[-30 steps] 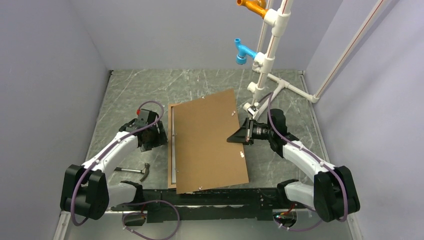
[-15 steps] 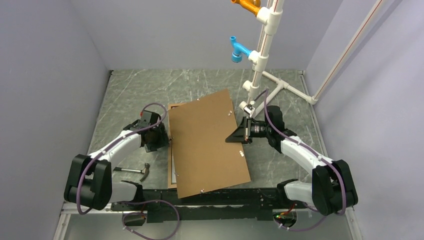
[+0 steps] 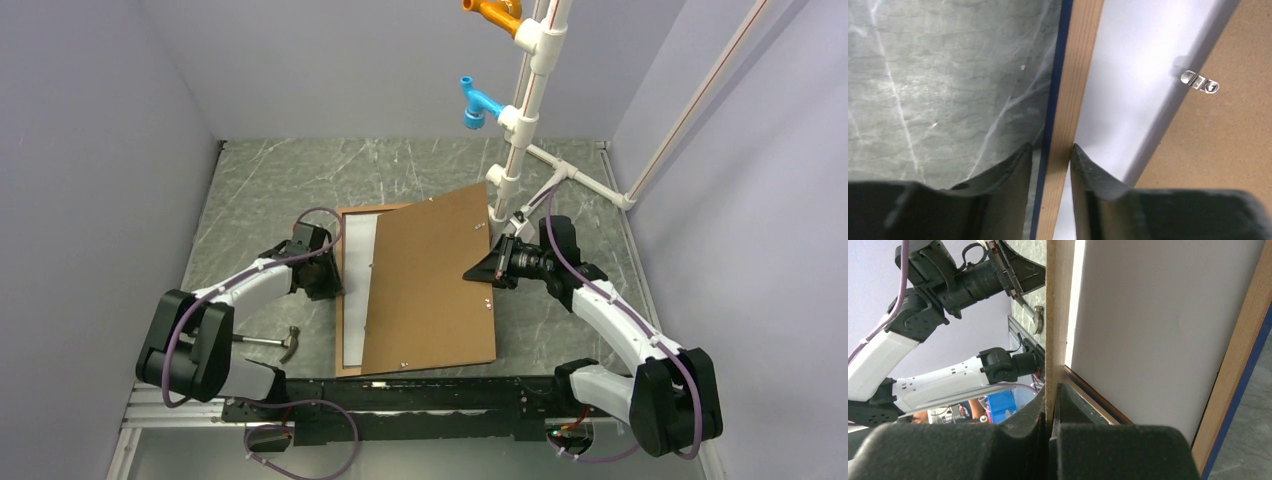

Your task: Put the photo into the frame

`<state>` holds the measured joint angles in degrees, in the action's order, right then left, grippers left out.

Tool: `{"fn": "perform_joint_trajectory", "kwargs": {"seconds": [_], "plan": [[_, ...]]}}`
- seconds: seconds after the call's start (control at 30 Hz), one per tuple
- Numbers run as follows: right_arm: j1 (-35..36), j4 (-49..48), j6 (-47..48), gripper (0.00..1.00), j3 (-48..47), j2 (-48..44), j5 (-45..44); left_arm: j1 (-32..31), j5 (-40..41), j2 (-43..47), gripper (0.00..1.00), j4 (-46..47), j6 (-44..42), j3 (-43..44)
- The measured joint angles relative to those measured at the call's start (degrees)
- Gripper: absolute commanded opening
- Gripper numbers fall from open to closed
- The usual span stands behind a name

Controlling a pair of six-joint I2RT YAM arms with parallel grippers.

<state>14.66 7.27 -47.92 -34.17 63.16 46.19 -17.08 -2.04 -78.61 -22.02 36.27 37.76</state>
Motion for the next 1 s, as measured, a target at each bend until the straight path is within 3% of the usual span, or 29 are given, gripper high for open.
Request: {"fn": "perform_joint_trajectory", "kwargs": {"seconds": [0.13,0.23,0.57,0.7,1.0], "plan": [[0.0,0.2,-0.3,0.0,0.0,-0.3,-0.5,-1.1,-0.2,-1.6,0.13,0.7,0.8,0.9],[0.0,0.2,-0.5,0.0,0.0,-0.3,-0.7,-1.4,0.2,-1.4,0.08,0.5,0.5,1.0],[0.9,-0.2,-2.3,0.0,0.0,-0.3,-0.7,-1.1,5.8,-1.3,0.08,-5.5,-1.7,2.9],[1.9,-0.9,-2.8,0.0,0.0,-0.3,-0.7,-1.0,6.2,-2.6,0.0,-6.8,-4.2,4.4],[3.0,-1.0,-3.5,0.0,0.0,-2.5,-0.7,0.5,6.4,-5.5,0.0,-7.8,-10.9,7.6]]}}
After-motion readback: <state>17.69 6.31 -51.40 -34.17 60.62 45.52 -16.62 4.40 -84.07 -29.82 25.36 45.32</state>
